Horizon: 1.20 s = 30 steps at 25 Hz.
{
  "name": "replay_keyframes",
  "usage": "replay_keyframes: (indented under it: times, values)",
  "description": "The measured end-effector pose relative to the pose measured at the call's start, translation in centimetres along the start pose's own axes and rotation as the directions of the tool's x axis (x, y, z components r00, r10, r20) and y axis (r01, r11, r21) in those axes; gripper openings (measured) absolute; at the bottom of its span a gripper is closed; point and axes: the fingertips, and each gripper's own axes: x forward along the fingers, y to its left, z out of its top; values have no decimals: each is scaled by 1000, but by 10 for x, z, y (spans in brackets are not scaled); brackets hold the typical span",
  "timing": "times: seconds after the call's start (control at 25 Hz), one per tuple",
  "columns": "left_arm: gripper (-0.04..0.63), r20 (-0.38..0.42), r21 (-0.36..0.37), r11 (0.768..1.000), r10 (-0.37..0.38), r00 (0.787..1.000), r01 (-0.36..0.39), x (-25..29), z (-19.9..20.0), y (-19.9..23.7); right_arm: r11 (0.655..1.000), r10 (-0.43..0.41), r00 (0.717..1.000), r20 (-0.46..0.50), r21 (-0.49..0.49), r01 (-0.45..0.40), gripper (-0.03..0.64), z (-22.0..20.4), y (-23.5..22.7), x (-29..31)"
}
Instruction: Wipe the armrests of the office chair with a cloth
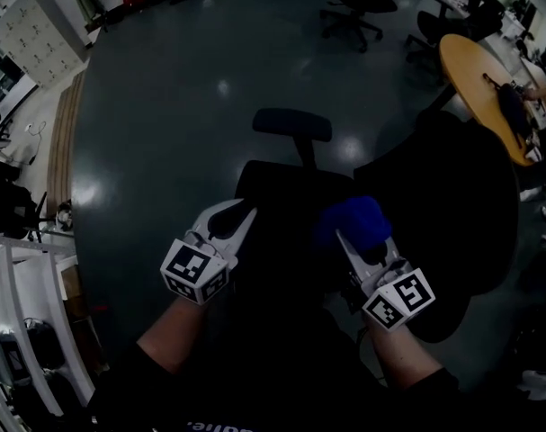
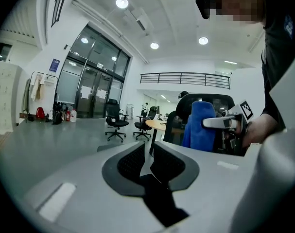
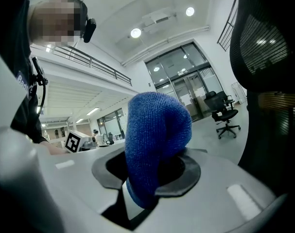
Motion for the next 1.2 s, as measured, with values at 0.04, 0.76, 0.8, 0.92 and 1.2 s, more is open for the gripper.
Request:
replay_keyframes:
  times: [0.04,0.76,0.8,0.92,1.2]
  values:
    - [74,-1,5,1000,-6,1000,6,4,1,5,1000,-14,1000,3,-2,14,138,2,-4,3]
    - [74,-60,-33,999,-19,998,17,78,-41,104,987,-162,987,4,-2,162,137,0,-80,74]
    - [67,-66,-33,999,-14,998,11,83,-44,111,985,-173,985,7,-1,173,138,-2,-87,80]
    - [45,-94,-23,1000,3,996,-5,100,-52,133,979,-204,979,14,0,204,138,-5,-110,97]
    - [44,-144,1,1000,-12,989,12,143,-80,166,960,-277,960,32,-45,278,138,-3,-163,127]
